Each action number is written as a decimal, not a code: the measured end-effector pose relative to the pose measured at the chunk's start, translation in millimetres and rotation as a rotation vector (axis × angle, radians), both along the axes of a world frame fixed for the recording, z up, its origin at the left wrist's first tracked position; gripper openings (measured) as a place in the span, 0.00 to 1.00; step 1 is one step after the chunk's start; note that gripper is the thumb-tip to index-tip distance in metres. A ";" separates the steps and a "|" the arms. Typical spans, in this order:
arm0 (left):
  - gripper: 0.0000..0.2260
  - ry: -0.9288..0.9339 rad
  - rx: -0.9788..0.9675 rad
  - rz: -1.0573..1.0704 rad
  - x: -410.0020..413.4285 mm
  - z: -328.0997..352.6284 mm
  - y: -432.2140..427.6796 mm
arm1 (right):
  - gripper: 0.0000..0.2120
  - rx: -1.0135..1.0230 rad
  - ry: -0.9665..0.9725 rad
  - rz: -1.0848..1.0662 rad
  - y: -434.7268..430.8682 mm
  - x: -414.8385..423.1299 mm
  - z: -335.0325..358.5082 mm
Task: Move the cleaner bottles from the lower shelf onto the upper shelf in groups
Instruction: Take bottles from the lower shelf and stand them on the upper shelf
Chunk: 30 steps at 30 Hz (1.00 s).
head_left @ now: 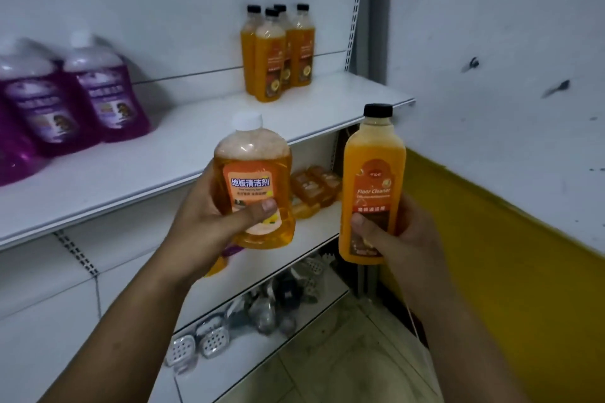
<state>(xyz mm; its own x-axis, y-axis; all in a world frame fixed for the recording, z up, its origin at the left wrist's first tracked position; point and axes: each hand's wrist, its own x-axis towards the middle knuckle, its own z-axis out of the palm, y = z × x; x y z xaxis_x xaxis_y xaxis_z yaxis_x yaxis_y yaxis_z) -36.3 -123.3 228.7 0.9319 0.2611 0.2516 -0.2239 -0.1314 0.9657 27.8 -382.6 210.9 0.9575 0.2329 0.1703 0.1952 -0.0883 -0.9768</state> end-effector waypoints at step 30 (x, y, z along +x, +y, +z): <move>0.32 -0.088 0.168 0.576 222.6 54.6 26.1 | 0.23 -0.023 -0.257 0.303 94.6 362.2 79.6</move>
